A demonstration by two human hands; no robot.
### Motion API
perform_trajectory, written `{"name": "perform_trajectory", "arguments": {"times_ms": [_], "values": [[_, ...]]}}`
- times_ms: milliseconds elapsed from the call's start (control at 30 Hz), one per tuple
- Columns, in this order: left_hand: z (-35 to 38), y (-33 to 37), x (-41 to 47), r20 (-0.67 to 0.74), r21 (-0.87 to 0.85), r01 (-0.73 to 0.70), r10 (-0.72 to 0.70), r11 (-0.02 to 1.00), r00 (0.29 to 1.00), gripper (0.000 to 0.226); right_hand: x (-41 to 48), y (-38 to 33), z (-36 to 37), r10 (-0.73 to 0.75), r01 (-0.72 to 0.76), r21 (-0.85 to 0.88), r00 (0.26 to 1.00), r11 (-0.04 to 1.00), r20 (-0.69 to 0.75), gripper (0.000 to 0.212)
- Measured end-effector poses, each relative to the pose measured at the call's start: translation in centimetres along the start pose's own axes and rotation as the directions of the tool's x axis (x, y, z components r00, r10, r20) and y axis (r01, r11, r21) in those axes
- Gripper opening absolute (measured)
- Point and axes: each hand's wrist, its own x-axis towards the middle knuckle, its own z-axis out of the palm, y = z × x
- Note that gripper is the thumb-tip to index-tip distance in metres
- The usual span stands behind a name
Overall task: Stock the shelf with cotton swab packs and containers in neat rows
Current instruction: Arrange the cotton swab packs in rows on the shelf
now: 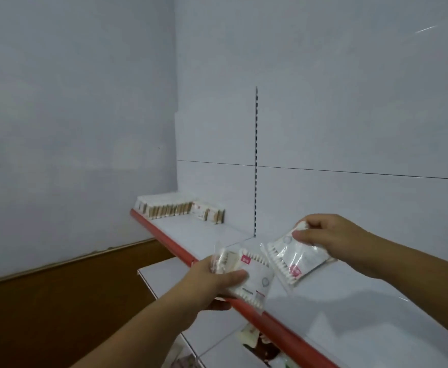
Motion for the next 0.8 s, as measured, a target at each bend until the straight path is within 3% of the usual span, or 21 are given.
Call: {"name": "perform_trajectory", "arguments": {"times_ms": [100, 233, 400, 533, 633, 800], "values": [[-3.8, -2.4, 2.9, -0.019, -0.028, 0.022, -0.023, 0.999, 1.0, 0.033, 5.7, 0.3, 3.8, 0.011, -0.006, 0.086, 0.998, 0.996, -0.054, 0.026], [-10.0, -5.1, 7.6, -0.005, -0.046, 0.067, -0.067, 0.997, 0.998, 0.038, 13.5, 1.6, 8.5, 0.053, 0.003, 0.302, 0.983, 0.953, -0.175, 0.01], [-20.0, -5.8, 14.6, -0.009, -0.008, 0.077, -0.077, 0.997, 0.997, 0.057, 24.9, 2.8, 13.1, 0.139, -0.014, 0.463, 0.962, 0.886, -0.236, 0.018], [-28.9, -6.6, 19.7, -0.083, 0.015, 0.025, -0.024, 1.0, 0.996, 0.069, 33.2, 4.6, 17.1, 0.19, -0.061, 0.441, 0.948, 0.895, -0.254, 0.011], [-34.5, -7.9, 23.5, -0.109, -0.005, 0.014, -0.014, 1.0, 0.994, 0.067, 38.1, 6.0, 20.9, 0.198, -0.102, 0.347, 0.947, 0.932, -0.252, 0.01], [-40.5, -10.7, 30.5, -0.027, -0.068, 0.0, -0.002, 0.998, 1.0, 0.06, 46.1, 8.1, 27.0, 0.214, -0.115, 0.29, 0.916, 0.95, -0.34, 0.019]]}}
